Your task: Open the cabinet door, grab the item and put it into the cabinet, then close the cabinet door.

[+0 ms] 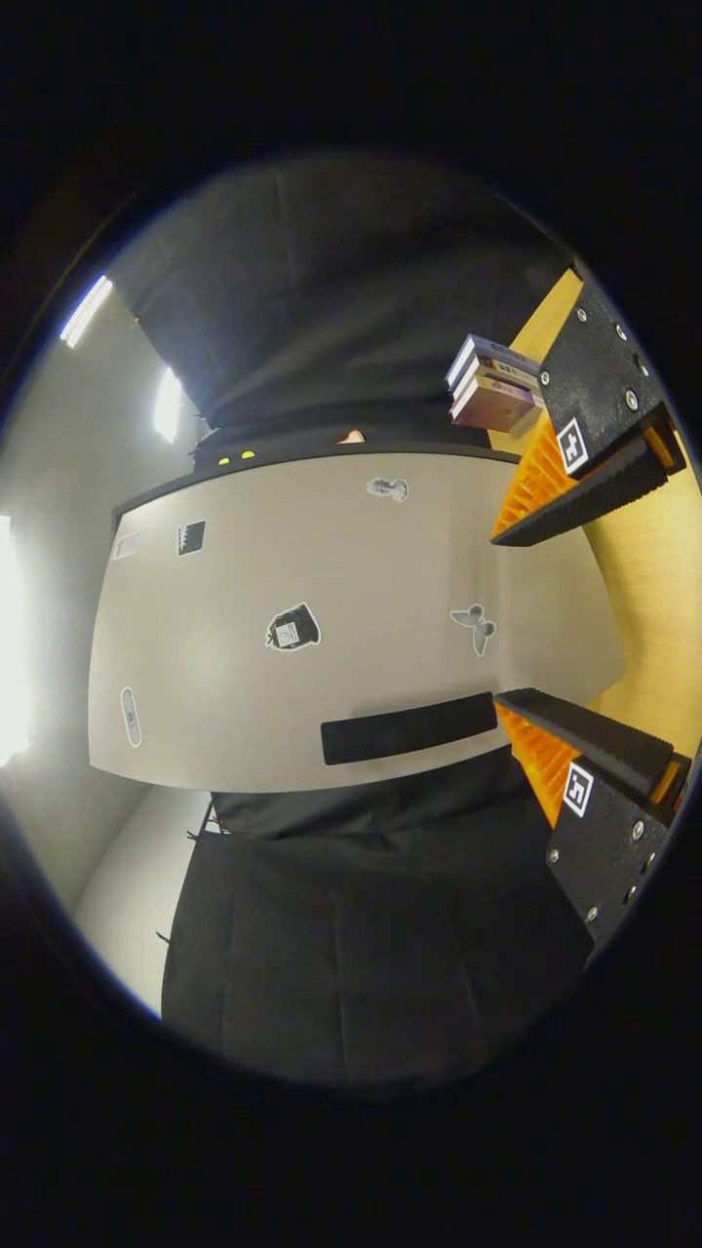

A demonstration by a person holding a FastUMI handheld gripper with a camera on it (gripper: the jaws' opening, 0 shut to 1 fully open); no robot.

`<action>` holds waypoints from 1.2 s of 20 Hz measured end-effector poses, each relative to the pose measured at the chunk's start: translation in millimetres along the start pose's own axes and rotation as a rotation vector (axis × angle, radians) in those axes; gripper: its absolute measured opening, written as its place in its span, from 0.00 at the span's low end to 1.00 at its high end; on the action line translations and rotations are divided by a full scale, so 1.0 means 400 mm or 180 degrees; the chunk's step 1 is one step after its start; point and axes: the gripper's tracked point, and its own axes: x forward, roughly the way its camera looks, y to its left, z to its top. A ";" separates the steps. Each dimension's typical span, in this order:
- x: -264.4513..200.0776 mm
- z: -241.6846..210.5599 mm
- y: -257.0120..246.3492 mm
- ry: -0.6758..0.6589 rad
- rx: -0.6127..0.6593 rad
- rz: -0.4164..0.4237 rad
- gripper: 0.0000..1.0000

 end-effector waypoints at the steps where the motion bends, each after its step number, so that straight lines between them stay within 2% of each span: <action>1: 0.005 -0.004 0.003 0.0016 0.0000 0.0012 0.91; 8: 0.001 -0.025 0.012 0.0116 -0.0090 0.0054 0.91; 24: -0.021 -0.002 0.025 -0.0019 -0.0178 0.0139 0.91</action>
